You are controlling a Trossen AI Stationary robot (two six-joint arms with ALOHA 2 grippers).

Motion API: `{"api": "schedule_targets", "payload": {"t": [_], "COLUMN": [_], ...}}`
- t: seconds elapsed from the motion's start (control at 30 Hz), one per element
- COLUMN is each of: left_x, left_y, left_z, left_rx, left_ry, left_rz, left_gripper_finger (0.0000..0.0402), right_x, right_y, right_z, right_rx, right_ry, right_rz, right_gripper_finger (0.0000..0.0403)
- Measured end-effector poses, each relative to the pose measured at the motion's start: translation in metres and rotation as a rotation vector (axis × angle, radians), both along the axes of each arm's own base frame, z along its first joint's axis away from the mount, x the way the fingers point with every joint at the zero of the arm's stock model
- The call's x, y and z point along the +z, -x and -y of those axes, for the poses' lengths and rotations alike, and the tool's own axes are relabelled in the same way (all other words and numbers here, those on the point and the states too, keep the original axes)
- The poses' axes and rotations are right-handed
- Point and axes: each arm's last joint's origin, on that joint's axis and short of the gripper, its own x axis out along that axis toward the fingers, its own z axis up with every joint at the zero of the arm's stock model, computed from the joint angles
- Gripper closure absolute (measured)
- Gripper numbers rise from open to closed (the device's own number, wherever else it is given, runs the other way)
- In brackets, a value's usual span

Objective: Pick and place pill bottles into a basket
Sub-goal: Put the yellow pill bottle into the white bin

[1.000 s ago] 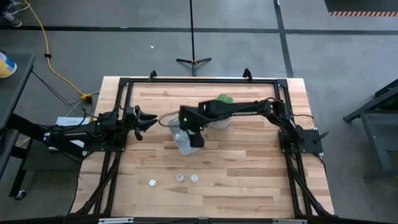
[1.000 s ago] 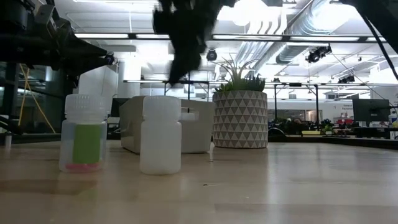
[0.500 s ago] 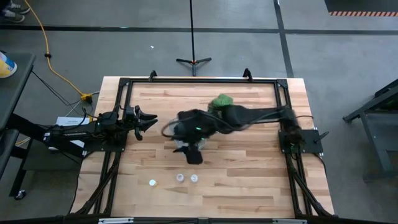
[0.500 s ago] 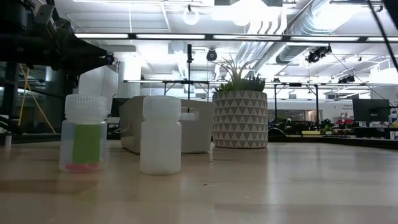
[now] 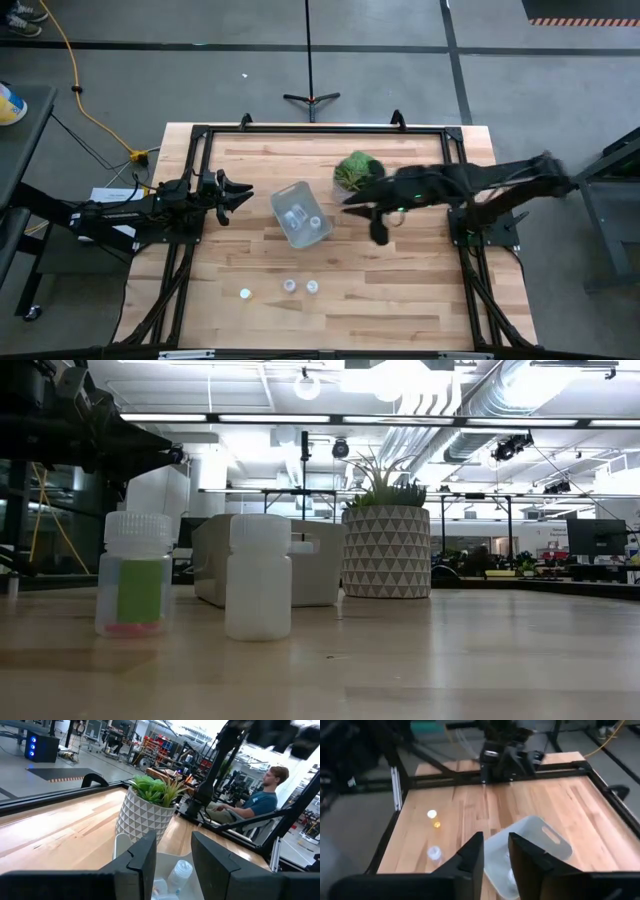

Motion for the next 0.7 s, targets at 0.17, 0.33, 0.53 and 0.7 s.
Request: {"api": "schedule_targets", "payload": {"t": [0.17,0.33,0.53,0.7], "left_x": [0.0,0.0,0.0,0.0], "left_y": [0.0,0.0,0.0,0.0], "left_z": [0.0,0.0,0.0,0.0], "left_rx": [0.0,0.001,0.001,0.003], "left_ry": [0.0,0.0,0.0,0.0], "left_rz": [0.0,0.0,0.0,0.0], "left_gripper_finger": [0.0245,0.0245,0.0245,0.0245], "right_x": [-0.049,-0.098,-0.138,-0.151], "right_y": [0.063,0.115,0.153,0.179], "right_z": [0.019,0.029,0.037,0.042], "right_rx": [-0.08,-0.123,-0.176,-0.192], "right_ry": [-0.138,-0.139,-0.128,-0.065], "right_rz": [0.109,0.208,0.315,0.398], "right_gripper_finger": [0.0354,0.0374,0.0393,0.0401]}}
